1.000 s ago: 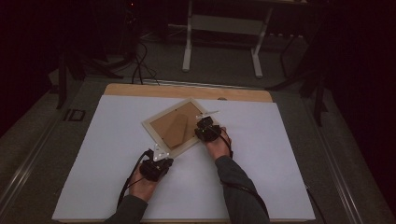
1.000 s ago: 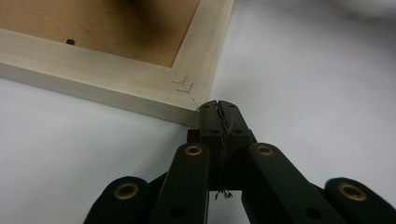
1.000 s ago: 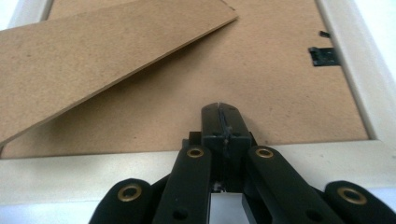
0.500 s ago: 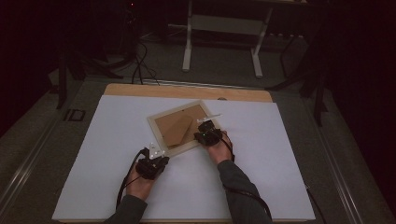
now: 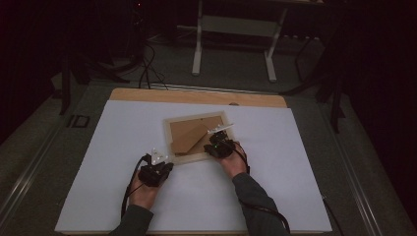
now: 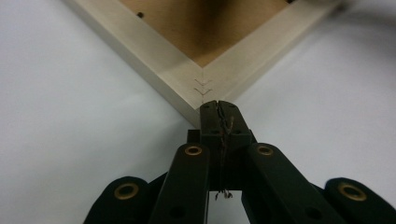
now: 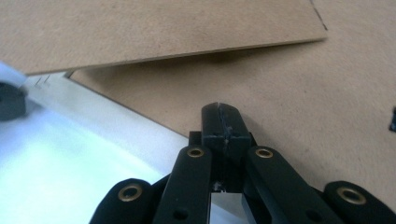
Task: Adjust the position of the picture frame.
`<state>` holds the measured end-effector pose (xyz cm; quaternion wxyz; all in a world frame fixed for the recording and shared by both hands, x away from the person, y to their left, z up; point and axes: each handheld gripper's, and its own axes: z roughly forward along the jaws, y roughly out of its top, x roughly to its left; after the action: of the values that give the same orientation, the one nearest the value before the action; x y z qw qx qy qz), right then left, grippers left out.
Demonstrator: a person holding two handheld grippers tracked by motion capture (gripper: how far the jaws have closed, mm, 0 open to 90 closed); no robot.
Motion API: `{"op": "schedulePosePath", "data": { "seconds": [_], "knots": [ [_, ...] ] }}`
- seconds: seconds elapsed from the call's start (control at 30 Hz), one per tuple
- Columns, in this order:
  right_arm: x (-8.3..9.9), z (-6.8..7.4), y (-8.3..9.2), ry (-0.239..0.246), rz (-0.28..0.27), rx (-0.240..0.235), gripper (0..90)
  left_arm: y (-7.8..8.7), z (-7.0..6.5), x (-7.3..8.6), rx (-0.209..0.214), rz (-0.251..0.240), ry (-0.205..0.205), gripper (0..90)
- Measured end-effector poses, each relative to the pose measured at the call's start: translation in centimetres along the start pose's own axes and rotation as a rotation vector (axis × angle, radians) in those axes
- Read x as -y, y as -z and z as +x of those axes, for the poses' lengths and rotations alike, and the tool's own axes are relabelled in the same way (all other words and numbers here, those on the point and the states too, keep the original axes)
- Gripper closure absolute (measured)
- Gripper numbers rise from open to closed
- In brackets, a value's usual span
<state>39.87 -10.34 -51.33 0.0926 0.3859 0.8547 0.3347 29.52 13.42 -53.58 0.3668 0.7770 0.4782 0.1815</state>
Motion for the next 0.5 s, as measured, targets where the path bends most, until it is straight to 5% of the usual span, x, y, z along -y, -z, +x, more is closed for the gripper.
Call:
{"op": "schedulePosePath", "data": {
  "seconds": [0.5],
  "knots": [
    [1.5,1.6,0.7,0.002,-0.020,-0.047,90.0,0.9,1.5,0.3,-0.036,0.008,0.057,90.0]
  ]
}}
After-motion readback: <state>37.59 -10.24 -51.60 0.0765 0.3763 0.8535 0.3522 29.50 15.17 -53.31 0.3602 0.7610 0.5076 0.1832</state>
